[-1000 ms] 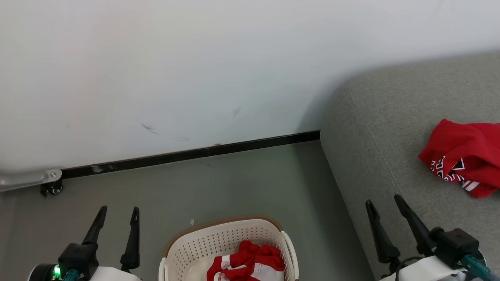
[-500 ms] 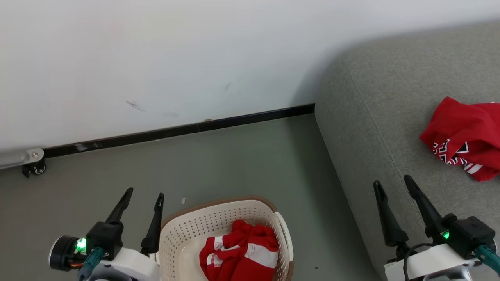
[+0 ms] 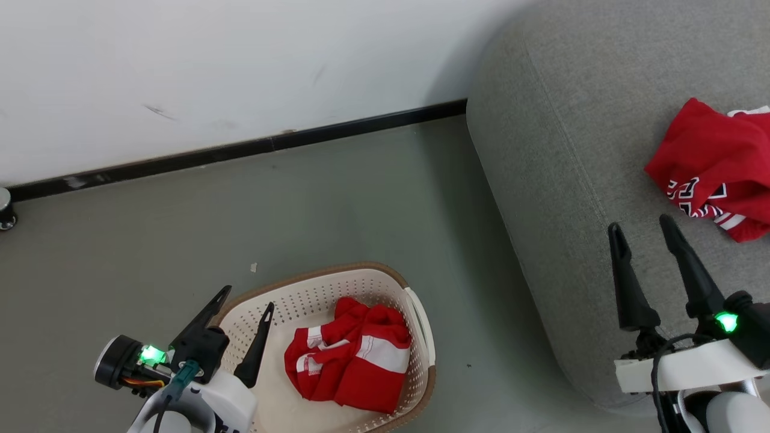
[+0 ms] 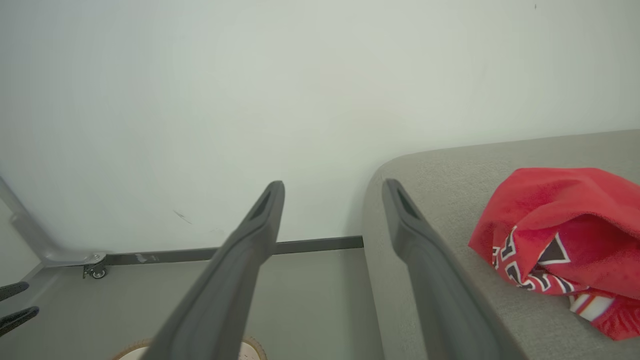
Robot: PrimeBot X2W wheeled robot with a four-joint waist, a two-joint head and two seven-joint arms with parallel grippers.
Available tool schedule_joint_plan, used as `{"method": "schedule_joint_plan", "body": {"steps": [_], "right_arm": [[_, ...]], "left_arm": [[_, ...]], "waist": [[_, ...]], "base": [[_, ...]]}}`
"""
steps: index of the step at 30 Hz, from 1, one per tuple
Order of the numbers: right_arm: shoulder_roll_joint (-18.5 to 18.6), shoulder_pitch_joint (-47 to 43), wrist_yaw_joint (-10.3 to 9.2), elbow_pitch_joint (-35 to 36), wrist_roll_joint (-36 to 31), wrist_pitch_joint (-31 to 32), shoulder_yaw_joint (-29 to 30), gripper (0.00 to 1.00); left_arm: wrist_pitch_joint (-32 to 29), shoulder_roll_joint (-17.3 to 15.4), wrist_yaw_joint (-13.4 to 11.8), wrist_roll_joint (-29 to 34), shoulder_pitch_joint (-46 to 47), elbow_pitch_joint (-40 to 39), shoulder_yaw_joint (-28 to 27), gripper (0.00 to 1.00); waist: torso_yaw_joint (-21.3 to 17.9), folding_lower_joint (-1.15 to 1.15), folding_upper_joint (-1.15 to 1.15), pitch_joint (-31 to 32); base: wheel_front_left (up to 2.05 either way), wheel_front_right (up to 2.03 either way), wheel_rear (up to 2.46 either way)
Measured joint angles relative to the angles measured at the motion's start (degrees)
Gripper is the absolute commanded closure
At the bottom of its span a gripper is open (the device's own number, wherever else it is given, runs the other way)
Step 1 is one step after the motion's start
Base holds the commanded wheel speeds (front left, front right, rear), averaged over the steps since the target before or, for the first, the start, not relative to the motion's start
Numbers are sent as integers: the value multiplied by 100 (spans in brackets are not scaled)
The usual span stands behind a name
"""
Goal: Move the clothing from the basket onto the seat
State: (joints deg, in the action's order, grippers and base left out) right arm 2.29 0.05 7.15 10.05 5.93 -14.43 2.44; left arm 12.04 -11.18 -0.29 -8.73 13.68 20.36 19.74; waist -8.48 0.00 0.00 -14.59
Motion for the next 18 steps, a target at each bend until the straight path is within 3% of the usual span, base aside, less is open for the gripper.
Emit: {"method": "schedule_joint_plan", "body": {"steps": [8,18], "right_arm": [[0,336,0,245,0,-2,159,0],[0,790,0,433,94,-2,190,0]], "left_arm": [[-65,-11,152,348,343,435,383,0],[-188,-12,154,680,759,1133,614,0]], "waist": [[-179,0,0,-482],[-395,0,0,-1083]], "base": [[0,0,0],[0,0,0]]}}
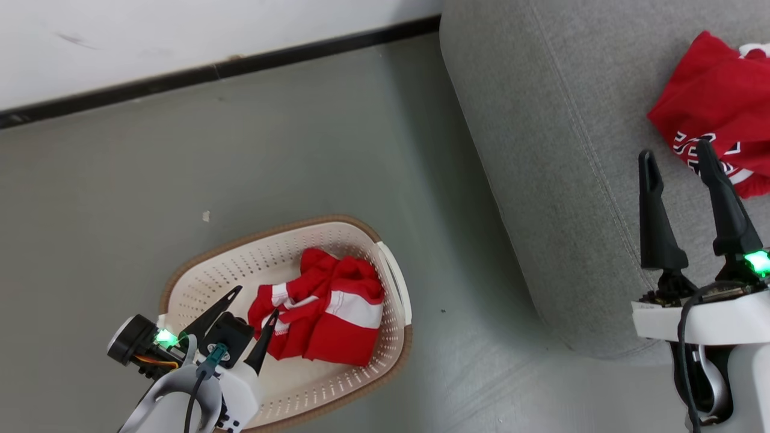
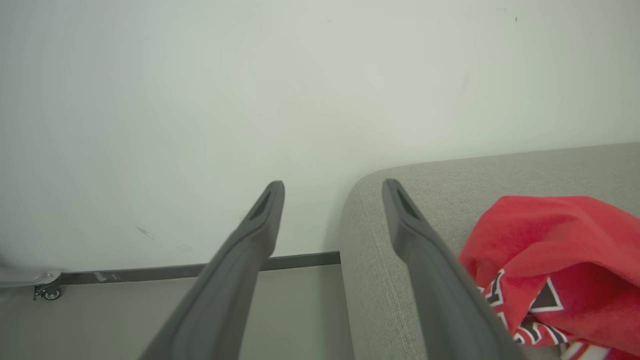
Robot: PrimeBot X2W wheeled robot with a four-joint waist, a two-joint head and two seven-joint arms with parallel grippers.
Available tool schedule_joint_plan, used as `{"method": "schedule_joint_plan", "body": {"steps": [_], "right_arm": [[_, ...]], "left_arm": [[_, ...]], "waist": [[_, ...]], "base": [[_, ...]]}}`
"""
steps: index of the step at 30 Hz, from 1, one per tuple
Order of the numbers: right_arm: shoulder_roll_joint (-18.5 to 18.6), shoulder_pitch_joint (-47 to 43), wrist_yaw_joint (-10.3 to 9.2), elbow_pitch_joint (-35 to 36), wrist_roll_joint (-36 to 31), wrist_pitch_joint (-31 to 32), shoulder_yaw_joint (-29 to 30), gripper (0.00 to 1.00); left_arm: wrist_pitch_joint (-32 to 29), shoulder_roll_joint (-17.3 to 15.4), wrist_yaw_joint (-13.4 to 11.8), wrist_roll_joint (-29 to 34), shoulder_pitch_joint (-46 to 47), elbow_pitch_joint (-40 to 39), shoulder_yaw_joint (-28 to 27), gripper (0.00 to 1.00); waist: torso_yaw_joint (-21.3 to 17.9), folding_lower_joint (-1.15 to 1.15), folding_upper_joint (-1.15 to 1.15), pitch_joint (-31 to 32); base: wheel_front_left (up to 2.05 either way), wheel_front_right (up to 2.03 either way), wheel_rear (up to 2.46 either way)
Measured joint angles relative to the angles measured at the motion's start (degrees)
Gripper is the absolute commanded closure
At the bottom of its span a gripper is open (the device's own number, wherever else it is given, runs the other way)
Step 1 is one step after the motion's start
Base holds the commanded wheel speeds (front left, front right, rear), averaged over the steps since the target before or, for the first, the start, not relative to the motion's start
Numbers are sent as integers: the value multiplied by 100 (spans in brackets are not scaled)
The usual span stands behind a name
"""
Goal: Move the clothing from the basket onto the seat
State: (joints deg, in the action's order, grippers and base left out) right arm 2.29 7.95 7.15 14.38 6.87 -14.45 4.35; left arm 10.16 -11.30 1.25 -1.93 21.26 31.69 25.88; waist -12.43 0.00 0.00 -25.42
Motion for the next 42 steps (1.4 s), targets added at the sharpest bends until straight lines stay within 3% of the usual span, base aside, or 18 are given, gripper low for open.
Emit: {"method": "schedule_joint_plan", "body": {"steps": [15,42], "right_arm": [[0,695,0,210,183,-1,36,0],[0,1552,0,350,669,-18,58,0]], "left_arm": [[-49,-32,41,495,680,894,299,0],[-25,-196,-214,824,1618,1867,356,0]], "waist": [[-308,0,0,-951],[-768,0,0,-2211]], "base": [[0,0,0],[0,0,0]]}}
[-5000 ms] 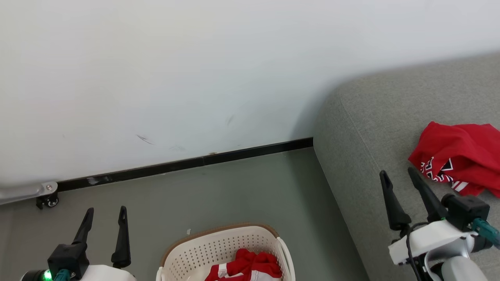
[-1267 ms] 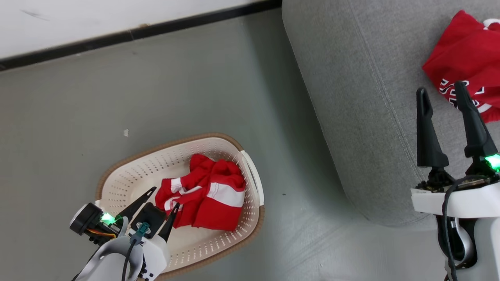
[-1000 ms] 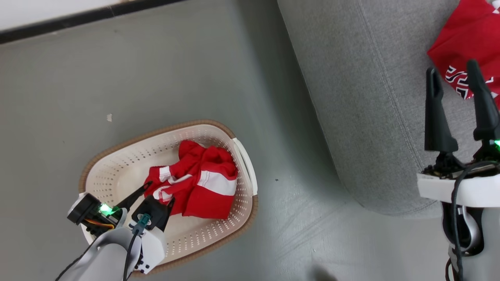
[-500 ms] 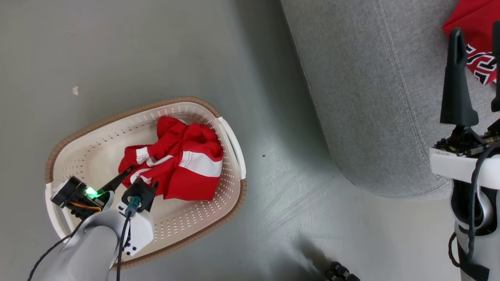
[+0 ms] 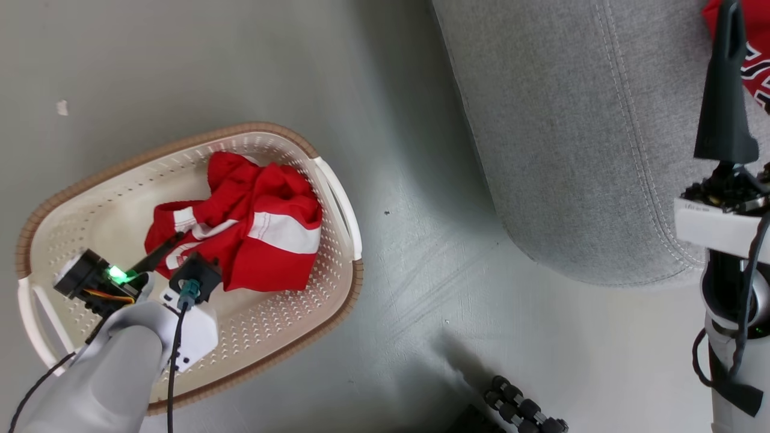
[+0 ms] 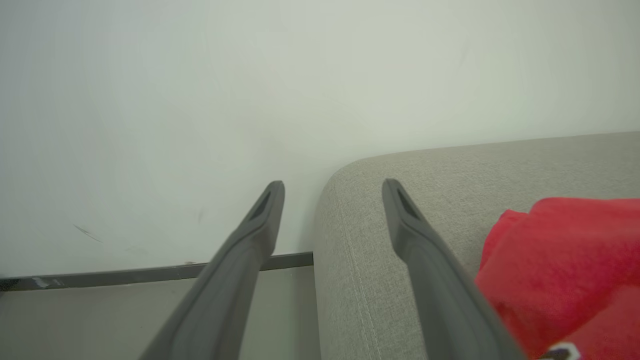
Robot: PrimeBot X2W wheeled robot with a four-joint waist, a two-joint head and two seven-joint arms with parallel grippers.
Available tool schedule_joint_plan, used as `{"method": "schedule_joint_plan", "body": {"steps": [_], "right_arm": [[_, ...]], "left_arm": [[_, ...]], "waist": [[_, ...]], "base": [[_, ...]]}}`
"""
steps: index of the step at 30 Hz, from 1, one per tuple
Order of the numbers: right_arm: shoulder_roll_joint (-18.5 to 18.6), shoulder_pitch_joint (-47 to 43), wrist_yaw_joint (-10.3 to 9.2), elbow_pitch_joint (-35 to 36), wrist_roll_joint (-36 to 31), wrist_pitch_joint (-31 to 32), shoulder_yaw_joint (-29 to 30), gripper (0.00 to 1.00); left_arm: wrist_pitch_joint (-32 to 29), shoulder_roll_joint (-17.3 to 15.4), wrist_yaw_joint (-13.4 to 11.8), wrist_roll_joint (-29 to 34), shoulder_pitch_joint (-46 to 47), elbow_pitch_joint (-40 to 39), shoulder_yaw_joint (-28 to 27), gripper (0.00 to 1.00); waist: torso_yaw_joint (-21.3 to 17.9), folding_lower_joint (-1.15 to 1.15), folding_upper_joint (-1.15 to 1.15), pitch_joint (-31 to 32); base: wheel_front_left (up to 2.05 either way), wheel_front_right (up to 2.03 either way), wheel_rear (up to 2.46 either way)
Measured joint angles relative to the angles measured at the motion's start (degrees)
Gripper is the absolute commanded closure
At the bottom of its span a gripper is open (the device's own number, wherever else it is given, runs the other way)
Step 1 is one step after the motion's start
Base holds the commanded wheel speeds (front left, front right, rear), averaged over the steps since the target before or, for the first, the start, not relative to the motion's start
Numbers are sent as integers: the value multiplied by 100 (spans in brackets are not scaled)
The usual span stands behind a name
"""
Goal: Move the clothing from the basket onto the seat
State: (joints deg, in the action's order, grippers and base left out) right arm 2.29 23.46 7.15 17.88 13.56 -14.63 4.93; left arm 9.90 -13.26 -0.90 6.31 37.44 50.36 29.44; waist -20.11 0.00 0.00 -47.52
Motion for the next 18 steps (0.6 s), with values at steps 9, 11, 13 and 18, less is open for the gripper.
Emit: {"method": "schedule_joint_plan", "body": {"steps": [9,11,13,18], "right_arm": [[0,208,0,-18,111,0,-7,0],[0,264,0,-27,118,0,-5,0],[0,309,0,-30,135,0,-5,0],[0,433,0,-80,169,0,5,0]], "left_arm": [[-26,-32,-125,88,252,285,11,34],[-26,-18,-151,88,308,314,12,75],[-26,-9,-179,93,364,343,16,100],[-23,4,-182,122,479,456,27,100]], "waist": [[-133,0,0,-307],[-152,0,0,-354],[-167,0,0,-394],[-199,0,0,-456]], "base": [[0,0,0],[0,0,0],[0,0,0],[0,0,0]]}}
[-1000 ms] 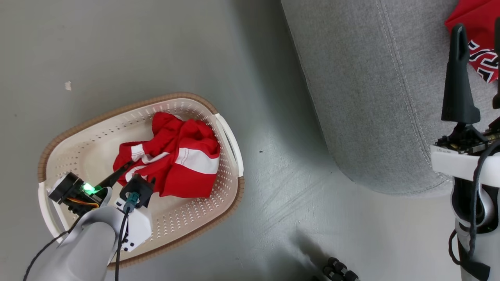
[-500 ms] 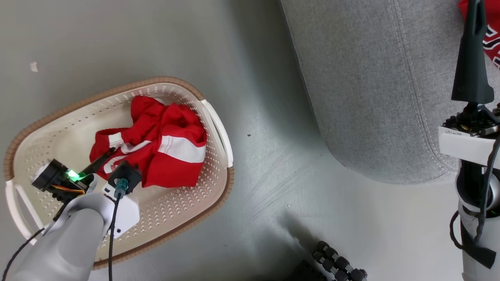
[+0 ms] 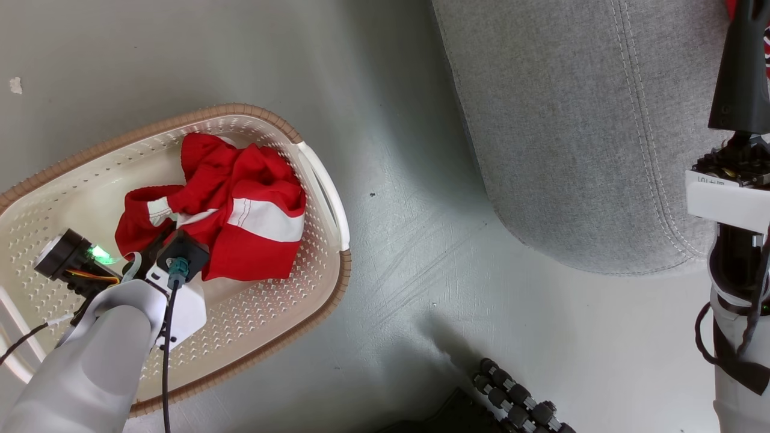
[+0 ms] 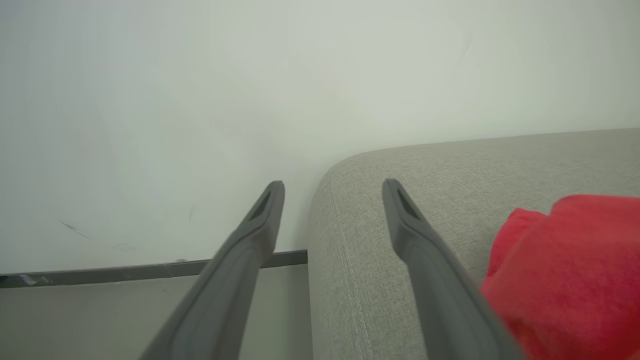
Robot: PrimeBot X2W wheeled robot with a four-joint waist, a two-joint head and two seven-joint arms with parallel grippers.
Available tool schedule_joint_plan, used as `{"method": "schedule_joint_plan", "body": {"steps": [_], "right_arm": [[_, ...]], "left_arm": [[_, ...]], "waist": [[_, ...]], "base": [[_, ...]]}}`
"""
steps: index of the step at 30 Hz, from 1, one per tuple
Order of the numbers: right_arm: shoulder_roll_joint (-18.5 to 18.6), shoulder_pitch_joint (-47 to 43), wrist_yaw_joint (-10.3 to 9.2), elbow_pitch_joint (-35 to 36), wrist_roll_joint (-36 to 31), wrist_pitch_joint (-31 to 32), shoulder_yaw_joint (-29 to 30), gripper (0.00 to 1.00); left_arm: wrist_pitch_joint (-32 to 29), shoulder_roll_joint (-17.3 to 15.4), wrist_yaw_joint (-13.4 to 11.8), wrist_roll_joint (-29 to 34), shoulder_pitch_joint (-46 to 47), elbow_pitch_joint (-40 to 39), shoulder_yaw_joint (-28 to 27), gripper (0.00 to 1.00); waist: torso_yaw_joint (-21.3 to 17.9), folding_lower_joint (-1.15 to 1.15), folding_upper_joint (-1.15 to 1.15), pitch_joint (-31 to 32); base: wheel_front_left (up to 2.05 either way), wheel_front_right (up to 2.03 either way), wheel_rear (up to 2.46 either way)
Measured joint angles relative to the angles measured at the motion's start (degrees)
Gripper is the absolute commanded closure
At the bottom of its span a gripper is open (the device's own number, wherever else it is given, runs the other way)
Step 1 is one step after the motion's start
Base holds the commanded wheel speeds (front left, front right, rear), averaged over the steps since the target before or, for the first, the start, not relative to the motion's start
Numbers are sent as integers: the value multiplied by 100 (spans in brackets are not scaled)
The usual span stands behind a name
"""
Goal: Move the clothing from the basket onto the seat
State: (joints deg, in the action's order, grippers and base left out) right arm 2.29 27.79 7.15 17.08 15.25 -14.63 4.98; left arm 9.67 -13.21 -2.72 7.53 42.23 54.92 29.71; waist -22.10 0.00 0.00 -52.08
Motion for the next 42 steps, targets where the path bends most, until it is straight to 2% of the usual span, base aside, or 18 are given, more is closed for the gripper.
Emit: {"method": "schedule_joint_plan", "body": {"steps": [16,24,34,42], "right_arm": [[1,207,0,-200,0,-1,104,0],[4,225,0,-579,-188,-2,-277,0],[45,226,0,-999,-377,-8,-589,0],[265,334,0,-1287,-464,-8,-920,0]], "left_arm": [[412,65,-66,7,58,-372,70,100],[455,68,-189,-4,51,-872,70,100],[461,62,-481,-147,-88,-2232,-41,100],[461,1,-766,-198,-483,-3339,-103,100]], "waist": [[113,0,0,121],[253,0,0,285],[482,0,0,605],[697,0,0,938]], "base": [[0,0,0],[0,0,0],[0,0,0],[0,0,0]]}}
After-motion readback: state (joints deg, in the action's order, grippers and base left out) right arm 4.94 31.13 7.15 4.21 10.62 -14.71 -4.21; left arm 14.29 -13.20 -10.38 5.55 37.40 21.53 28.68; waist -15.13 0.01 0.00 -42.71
